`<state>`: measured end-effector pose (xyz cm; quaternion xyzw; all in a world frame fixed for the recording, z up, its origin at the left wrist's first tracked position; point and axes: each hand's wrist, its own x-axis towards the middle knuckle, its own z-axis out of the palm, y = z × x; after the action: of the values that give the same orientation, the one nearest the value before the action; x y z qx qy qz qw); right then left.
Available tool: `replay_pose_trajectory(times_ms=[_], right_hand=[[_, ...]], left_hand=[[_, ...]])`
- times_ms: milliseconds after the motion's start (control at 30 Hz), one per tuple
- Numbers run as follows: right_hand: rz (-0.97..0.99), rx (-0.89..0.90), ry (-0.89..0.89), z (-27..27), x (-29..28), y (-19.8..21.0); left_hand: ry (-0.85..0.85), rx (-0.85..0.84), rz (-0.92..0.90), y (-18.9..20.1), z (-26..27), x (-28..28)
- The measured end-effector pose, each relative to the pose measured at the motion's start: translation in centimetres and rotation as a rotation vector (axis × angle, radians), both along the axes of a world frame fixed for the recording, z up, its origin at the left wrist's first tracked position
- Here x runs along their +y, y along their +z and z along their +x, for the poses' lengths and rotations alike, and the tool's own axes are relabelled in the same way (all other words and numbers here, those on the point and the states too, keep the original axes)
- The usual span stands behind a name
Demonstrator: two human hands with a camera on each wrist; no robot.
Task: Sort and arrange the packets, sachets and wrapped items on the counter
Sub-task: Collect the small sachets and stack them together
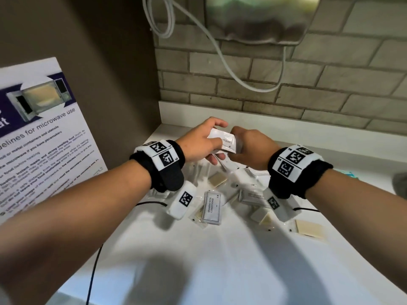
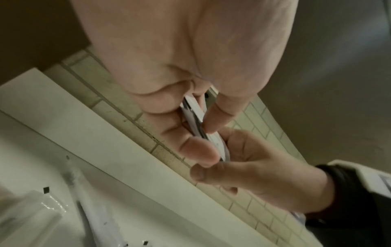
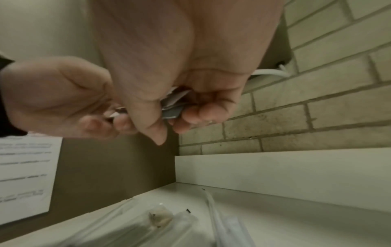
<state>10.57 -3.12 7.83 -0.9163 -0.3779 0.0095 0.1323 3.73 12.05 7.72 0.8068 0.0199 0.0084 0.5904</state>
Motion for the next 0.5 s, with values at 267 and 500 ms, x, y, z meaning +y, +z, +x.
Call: replay_pose_trajectory(times_ms=[267, 500], right_hand=[[-0.110, 0.071, -0.101, 0.5, -4.5, 0.1], [-0.345, 0.300, -0.286, 1.1, -8.5, -4.5]], left_hand=[[-0.120, -0.012, 0.168, -1.7, 1.7, -3.0], [-0.001, -0.093, 0.087, -1.0, 2.8, -1.9]])
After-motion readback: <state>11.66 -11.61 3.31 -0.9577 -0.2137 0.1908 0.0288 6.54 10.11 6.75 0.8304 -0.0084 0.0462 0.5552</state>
